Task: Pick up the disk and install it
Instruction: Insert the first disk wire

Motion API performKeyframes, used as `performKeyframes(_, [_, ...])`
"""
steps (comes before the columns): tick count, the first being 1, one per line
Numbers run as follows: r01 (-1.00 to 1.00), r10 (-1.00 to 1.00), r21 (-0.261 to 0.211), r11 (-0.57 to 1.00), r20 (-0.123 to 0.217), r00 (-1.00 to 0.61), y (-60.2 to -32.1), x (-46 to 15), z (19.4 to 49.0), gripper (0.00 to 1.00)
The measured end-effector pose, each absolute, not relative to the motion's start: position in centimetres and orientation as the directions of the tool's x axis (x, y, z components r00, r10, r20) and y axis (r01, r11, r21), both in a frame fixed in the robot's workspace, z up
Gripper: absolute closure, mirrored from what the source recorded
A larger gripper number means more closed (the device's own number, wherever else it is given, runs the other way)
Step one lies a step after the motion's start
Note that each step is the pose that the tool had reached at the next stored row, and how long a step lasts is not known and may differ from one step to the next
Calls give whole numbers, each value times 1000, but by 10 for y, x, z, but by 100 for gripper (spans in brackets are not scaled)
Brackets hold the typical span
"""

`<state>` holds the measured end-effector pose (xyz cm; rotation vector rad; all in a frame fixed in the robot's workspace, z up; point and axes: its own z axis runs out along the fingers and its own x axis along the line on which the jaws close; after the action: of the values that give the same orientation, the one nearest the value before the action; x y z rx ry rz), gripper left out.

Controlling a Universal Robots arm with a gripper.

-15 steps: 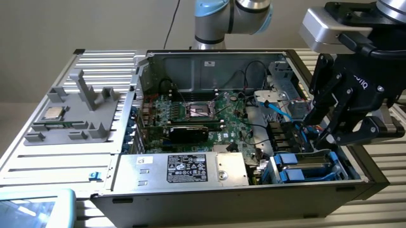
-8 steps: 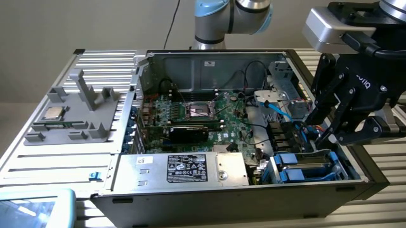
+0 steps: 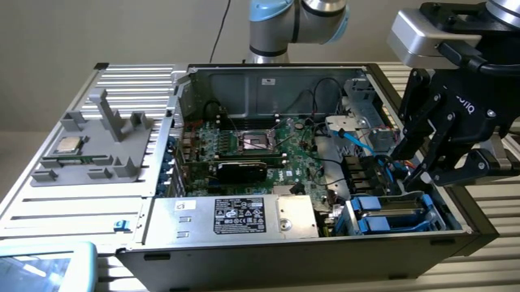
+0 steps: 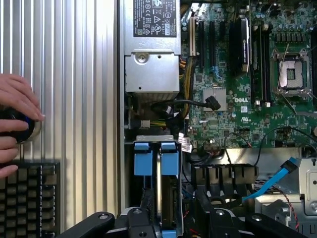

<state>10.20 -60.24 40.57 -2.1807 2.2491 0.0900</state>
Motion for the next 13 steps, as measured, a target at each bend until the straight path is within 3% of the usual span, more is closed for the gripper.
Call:
performKeyframes(4, [-999,-999,36,30,-44,-32,-601,103,406,53])
performKeyframes(6, [-999,-999,36,30,-44,-32,-599,107,406,40])
performKeyframes(13, [-999,-998,36,32,-44,-34,-595,131,403,40])
